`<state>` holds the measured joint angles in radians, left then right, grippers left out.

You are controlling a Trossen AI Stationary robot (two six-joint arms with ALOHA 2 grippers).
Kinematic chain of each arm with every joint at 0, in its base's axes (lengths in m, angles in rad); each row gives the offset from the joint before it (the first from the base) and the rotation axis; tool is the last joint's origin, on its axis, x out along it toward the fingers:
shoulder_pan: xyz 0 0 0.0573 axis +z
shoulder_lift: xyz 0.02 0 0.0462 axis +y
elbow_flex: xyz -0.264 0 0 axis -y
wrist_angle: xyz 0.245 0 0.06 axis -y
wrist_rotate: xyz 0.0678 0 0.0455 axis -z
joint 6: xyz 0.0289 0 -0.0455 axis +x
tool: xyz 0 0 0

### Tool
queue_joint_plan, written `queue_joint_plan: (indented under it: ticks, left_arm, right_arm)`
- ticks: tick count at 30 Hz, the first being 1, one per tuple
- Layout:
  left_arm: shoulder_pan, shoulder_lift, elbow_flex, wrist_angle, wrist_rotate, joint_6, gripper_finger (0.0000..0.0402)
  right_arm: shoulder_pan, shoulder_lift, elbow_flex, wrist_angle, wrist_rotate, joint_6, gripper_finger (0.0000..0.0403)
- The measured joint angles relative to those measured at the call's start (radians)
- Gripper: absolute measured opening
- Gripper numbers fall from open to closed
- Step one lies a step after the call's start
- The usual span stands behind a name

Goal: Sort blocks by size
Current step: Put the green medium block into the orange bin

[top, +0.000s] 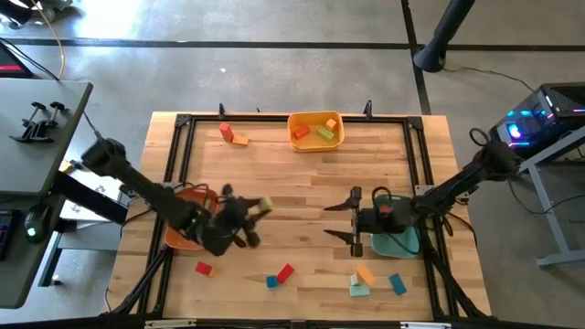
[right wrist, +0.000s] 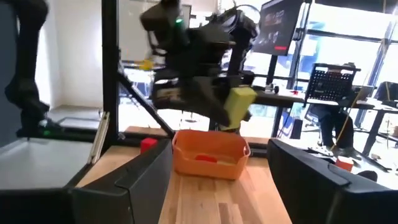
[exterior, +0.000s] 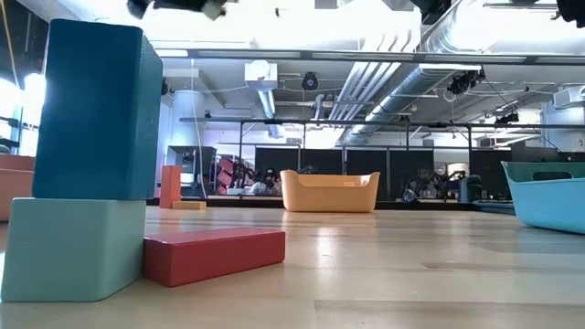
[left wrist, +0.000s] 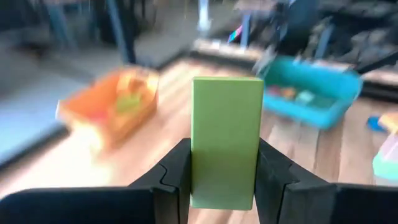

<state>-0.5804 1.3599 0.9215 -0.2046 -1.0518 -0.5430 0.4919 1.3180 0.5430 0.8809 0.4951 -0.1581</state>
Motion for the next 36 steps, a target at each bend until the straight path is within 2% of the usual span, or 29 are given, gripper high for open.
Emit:
queue_joint_plan:
  ticks: [3, 7, 9, 12, 15, 19, 25, 36]
  left_arm:
    - [0.013, -0.061, 0.0, -0.362, 0.112, -0.366, 0.0094]
    - [0.031, -0.061, -0.003, -0.818, 0.339, -0.803, 0.0094]
    - [0.03, -0.059, -0.003, -0.968, 0.461, -0.954, 0.0094]
    - [0.016, -0.057, -0.01, -1.096, 0.654, -1.083, 0.0094]
    - [-0.001, -0.058, -0.01, -1.147, 0.772, -1.147, 0.0094]
    - [-0.006, -0.058, -0.041, -1.136, 0.899, -1.173, 0.0094]
    - [0.009, -0.06, -0.167, -1.093, 1.001, -1.202, 0.0094]
    - [0.067, -0.06, -0.191, -1.074, 1.001, -1.205, 0.0123]
  right_arm:
    - [0.001, 0.0, 0.0, -0.029, 0.001, 0.015, 0.026]
    - [0.001, 0.001, 0.0, -0.057, 0.001, 0.026, 0.0261]
    - [0.001, 0.001, 0.0, -0.074, 0.001, 0.026, 0.0261]
    - [0.001, 0.001, 0.0, -0.097, 0.001, 0.026, 0.0261]
    - [0.001, 0.001, 0.0, -0.125, 0.001, 0.028, 0.0261]
    - [0.001, 0.001, -0.001, -0.148, 0.001, 0.05, 0.0261]
    - [0.001, 0.002, -0.001, -0.165, 0.001, 0.056, 0.0261]
    - [0.001, 0.002, -0.001, -0.167, 0.0, 0.056, 0.0261]
